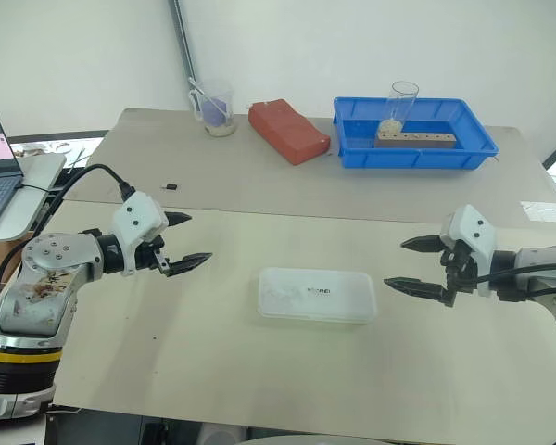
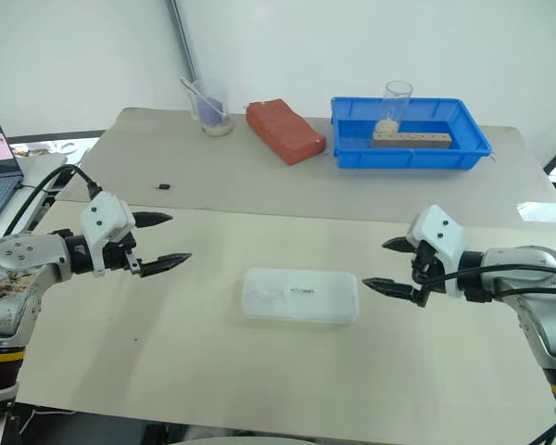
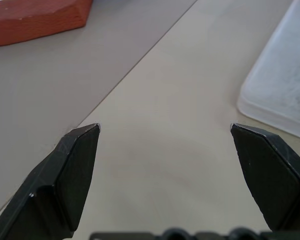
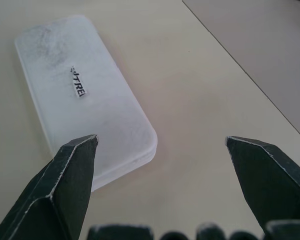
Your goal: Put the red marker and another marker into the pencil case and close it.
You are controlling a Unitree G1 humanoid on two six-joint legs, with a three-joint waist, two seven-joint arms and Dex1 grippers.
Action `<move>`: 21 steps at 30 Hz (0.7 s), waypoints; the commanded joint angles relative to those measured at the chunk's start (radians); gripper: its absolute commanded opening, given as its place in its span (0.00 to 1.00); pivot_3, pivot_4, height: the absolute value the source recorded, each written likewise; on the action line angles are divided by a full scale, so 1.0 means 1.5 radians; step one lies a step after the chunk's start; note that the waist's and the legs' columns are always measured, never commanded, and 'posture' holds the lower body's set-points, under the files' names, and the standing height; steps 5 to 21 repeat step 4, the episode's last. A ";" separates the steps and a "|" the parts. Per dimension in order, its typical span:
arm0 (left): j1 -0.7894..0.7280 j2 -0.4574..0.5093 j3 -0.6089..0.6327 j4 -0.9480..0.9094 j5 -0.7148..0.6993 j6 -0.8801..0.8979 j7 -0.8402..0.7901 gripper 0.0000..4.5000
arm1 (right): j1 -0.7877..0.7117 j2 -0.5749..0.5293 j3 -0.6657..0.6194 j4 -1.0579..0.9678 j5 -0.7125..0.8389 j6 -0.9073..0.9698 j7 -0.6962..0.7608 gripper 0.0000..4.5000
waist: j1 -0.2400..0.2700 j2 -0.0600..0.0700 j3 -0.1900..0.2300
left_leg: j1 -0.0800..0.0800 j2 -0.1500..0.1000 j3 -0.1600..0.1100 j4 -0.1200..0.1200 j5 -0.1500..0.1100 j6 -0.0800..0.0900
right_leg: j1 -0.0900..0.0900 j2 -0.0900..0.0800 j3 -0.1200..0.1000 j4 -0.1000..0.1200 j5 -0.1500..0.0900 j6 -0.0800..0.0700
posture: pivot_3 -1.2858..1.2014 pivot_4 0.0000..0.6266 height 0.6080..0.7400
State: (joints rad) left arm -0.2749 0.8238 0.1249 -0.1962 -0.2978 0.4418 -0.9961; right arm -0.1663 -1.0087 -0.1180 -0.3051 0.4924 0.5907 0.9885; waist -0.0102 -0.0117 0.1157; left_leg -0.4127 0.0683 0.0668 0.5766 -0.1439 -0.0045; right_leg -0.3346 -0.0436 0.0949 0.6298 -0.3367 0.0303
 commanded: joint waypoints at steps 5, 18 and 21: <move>-0.023 0.015 0.006 0.005 0.003 -0.023 0.007 0.98 | -0.020 0.015 -0.019 0.008 -0.010 -0.013 -0.013 1.00 | -0.002 0.000 0.000 | 0.000 0.000 0.000 -0.001 0.000 0.000 | 0.001 0.001 0.000 0.001 0.000 0.000 | 0.52 0.24 1.00; -0.023 0.015 0.006 0.005 0.003 -0.023 0.007 0.98 | -0.020 0.015 -0.019 0.008 -0.010 -0.013 -0.013 1.00 | -0.002 0.000 0.000 | 0.000 0.000 0.000 -0.001 0.000 0.000 | 0.001 0.001 0.000 0.001 0.000 0.000 | 0.52 0.24 1.00; -0.023 0.015 0.006 0.005 0.003 -0.023 0.007 0.98 | -0.020 0.015 -0.019 0.008 -0.010 -0.013 -0.013 1.00 | -0.002 0.000 0.000 | 0.000 0.000 0.000 -0.001 0.000 0.000 | 0.001 0.001 0.000 0.001 0.000 0.000 | 0.52 0.24 1.00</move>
